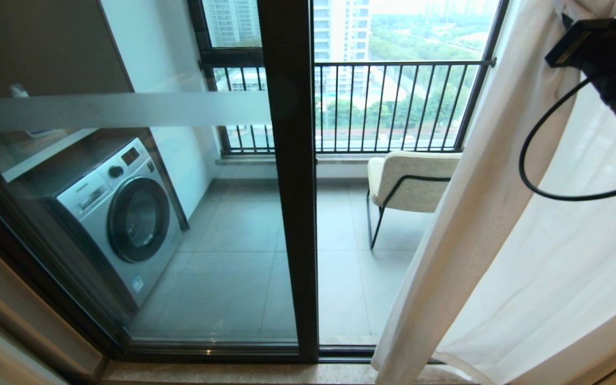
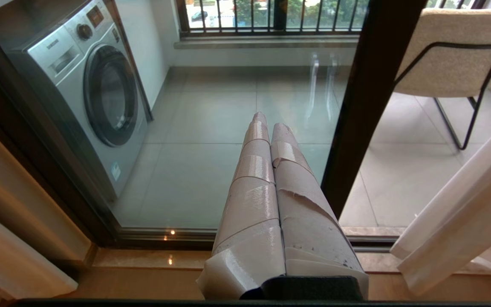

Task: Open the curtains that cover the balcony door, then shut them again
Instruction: Close the inner curtains on both sides

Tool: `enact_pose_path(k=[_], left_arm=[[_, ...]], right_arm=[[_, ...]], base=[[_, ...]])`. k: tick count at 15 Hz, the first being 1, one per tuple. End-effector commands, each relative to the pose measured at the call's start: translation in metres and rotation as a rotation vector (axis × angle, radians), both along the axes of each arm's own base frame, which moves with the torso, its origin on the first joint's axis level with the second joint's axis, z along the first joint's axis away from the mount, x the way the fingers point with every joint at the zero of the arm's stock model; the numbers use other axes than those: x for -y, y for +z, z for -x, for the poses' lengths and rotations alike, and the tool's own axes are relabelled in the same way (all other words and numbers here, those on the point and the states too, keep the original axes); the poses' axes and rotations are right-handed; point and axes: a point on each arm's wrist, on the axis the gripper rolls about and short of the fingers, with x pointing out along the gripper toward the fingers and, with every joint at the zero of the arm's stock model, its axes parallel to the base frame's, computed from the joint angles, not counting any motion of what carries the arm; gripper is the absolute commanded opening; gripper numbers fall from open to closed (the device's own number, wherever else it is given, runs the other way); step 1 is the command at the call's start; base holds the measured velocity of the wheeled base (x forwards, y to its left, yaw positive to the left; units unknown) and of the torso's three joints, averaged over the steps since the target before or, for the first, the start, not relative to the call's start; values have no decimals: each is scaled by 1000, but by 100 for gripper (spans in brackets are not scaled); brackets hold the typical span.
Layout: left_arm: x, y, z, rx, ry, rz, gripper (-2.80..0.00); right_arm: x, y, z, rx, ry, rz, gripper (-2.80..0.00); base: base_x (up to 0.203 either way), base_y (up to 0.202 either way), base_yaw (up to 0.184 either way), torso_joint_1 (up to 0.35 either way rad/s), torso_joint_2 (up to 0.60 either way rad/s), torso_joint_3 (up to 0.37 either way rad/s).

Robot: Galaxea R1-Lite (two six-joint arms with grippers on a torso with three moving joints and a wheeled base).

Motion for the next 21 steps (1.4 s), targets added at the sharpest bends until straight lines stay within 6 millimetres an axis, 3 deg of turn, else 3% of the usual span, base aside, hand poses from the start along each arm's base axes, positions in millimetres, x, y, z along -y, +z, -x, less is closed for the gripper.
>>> enact_pose_path(k=[1, 21], left_arm=[[0, 0, 0, 0, 1, 0, -280], [0, 0, 0, -3, 2, -3, -280]], right_arm=[[-1, -2, -4, 4, -1, 0, -280], [0, 2, 1, 32, -1, -5, -280]], base=[[0, 191, 3, 0, 2, 2], [0, 192, 1, 3, 2, 3]])
